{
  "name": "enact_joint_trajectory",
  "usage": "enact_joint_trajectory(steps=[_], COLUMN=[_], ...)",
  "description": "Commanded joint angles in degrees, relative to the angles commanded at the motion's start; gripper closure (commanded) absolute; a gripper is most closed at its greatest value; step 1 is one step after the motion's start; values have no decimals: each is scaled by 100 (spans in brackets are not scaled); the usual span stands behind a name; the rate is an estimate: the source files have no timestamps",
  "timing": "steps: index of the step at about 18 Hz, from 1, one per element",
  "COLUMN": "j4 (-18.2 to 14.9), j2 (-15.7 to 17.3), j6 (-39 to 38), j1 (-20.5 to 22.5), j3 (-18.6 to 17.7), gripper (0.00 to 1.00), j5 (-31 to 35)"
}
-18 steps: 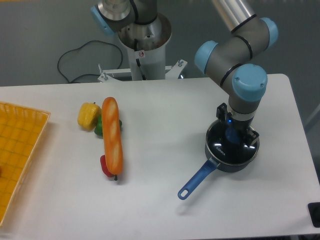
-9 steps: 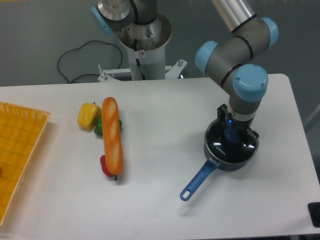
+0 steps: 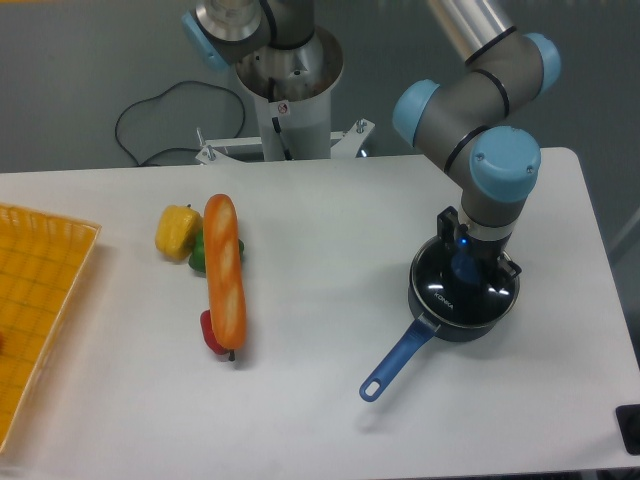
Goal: Open the lid
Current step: 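Close the gripper around the blue knob of the lid, then lift the glass lid up off the saucepan by its knob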
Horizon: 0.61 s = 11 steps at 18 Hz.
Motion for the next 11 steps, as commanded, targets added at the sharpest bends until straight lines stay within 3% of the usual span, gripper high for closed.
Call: enact_joint_trajectory(steps=[8, 11], j4=[-176, -404], j2=[105, 193], j6=[0, 0], j1=[0, -17], j3=[53, 132], gripper=[39, 39], j5=[-61, -79])
